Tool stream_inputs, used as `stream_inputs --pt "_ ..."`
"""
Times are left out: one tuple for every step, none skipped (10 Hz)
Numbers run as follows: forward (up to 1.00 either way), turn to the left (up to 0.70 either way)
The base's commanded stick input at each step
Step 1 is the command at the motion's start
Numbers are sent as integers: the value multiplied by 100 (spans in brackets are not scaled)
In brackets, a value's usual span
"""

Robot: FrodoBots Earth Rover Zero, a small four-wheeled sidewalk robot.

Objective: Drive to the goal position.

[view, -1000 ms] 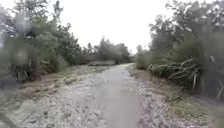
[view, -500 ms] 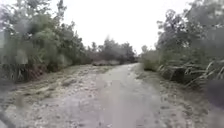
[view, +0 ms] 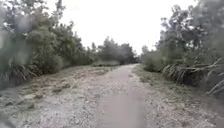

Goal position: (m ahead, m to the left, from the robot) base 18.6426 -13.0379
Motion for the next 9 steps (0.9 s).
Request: stream_inputs --pt "70 0" --pt "70 0" --pt "70 0" --pt "70 0" --pt "70 0" --pt "70 0" --pt "70 0" --pt "70 0" --pt "70 0"
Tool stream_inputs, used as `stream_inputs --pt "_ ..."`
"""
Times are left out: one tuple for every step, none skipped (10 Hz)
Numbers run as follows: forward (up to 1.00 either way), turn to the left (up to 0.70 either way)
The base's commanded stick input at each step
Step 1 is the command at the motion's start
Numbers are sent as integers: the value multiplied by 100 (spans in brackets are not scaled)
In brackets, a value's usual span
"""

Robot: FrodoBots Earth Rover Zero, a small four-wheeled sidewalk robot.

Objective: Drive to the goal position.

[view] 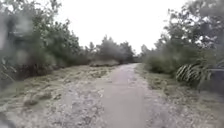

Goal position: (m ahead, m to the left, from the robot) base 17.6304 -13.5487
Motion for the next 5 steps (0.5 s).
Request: stream_inputs --pt "70 0" --pt "70 0" --pt "70 0" --pt "70 0" --pt "70 0"
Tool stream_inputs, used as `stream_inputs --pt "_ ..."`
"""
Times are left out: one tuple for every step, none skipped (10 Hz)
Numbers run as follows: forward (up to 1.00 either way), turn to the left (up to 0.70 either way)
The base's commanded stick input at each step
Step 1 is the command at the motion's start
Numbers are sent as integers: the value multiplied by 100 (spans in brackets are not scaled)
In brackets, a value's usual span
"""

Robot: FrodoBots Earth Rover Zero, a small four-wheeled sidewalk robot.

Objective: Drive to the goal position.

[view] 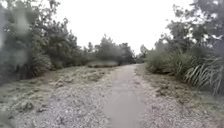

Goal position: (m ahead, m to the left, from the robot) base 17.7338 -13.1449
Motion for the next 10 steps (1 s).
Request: stream_inputs --pt "70 0" --pt "70 0" --pt "70 0" --pt "70 0" --pt "70 0" --pt "70 0" --pt "70 0" --pt "70 0" --pt "70 0" --pt "70 0"
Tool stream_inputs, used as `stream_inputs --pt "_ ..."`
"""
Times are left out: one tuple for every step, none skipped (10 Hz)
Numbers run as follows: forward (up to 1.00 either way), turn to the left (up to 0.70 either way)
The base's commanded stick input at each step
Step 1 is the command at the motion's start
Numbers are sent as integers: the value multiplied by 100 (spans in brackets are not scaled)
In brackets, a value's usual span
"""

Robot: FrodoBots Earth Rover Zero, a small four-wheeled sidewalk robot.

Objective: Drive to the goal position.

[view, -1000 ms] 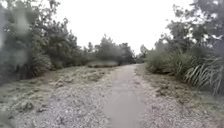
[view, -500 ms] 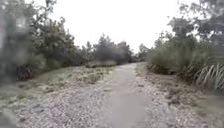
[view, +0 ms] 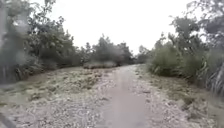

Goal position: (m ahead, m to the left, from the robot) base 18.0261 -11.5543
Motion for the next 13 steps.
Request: stream_inputs --pt "70 0" --pt "70 0" --pt "70 0" --pt "70 0" --pt "70 0" --pt "70 0" --pt "70 0" --pt "70 0" --pt "70 0" --pt "70 0" --pt "70 0" --pt "70 0" --pt "70 0"
